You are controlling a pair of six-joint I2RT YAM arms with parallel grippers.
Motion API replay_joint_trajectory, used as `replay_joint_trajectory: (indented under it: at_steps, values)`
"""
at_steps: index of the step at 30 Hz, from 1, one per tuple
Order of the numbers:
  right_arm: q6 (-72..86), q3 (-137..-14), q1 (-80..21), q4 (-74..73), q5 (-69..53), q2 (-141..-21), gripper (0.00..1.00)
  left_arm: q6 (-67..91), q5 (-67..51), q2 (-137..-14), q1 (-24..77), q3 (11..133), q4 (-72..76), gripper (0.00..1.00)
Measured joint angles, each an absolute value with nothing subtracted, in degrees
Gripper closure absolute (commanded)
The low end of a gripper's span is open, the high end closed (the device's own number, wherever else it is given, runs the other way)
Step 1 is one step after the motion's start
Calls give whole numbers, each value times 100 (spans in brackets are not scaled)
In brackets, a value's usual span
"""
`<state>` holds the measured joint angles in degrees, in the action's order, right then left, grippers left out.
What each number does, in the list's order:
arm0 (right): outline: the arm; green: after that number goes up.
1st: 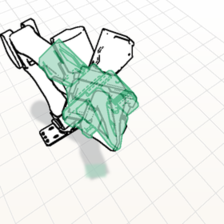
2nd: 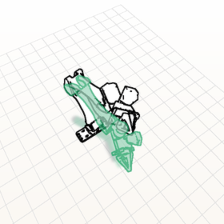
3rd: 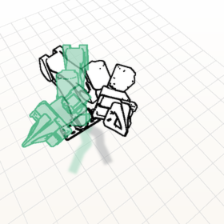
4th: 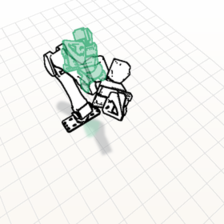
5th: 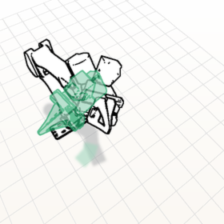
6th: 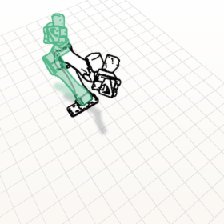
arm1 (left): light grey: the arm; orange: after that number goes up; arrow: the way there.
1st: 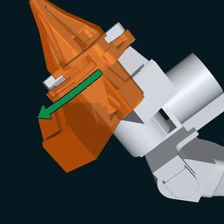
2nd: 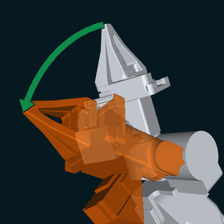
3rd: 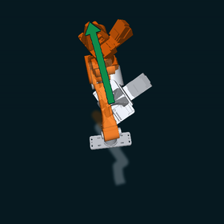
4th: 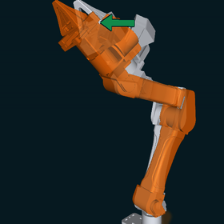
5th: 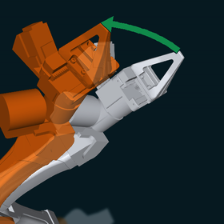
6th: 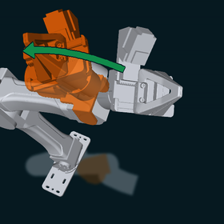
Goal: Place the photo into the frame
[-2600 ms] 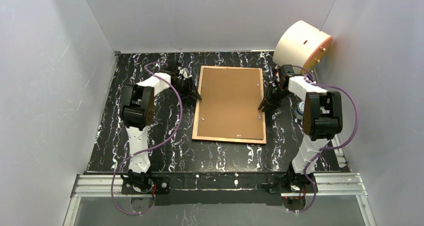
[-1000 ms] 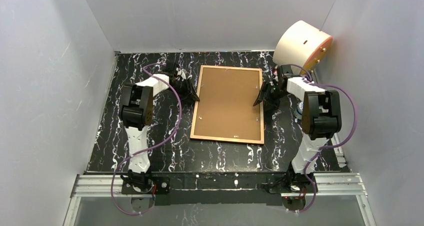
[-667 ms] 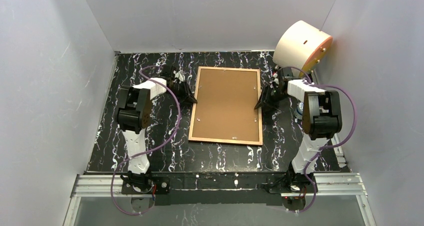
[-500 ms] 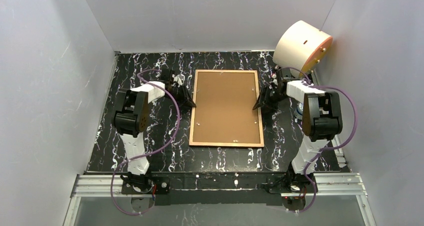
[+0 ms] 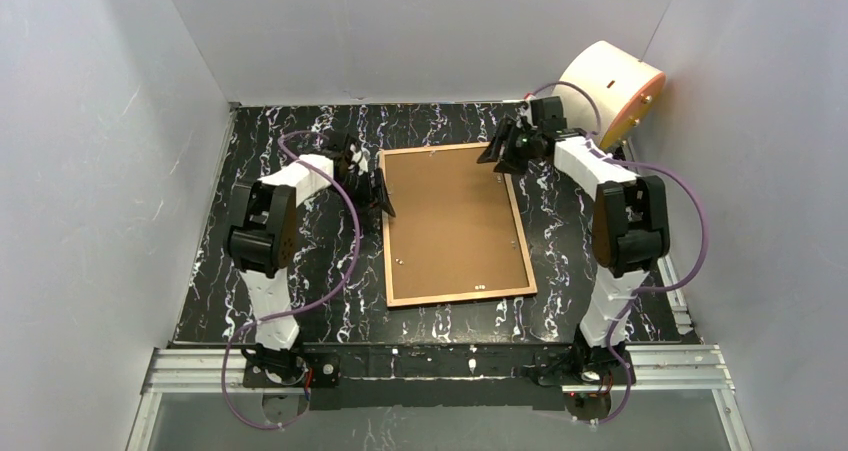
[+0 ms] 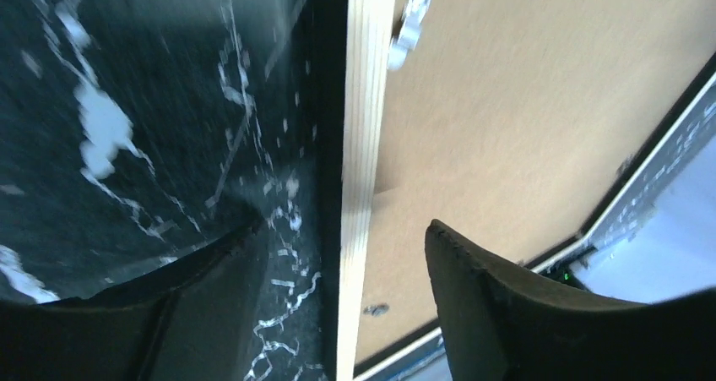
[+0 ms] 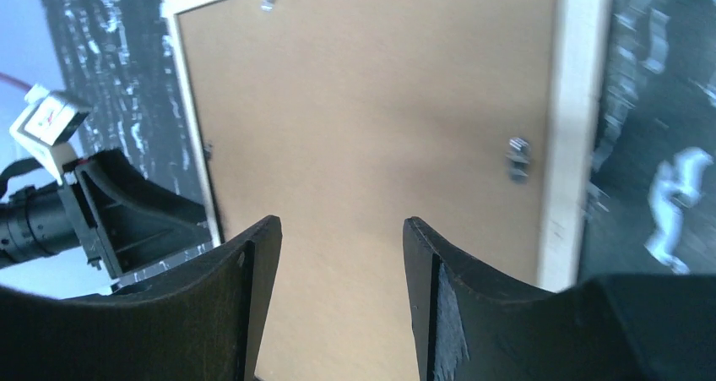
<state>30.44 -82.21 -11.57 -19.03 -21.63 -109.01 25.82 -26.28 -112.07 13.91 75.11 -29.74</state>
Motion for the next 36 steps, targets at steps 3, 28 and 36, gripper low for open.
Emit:
replay_joint_trajectory:
  at_steps: [3, 28, 36]
  values:
    - [3234, -8458, -1472, -1527, -2169, -11113, 37, 2506, -2418, -11452, 1354, 8066, -3092, 29]
    - [3020, -10954, -2928, 106, -690, -13686, 44, 2558, -2078, -12733, 1249, 9649, -2738, 69]
    - [2764, -11118, -3048, 49, -480, -13821, 44, 2563, -2082, -12698, 1245, 9577, -2661, 69]
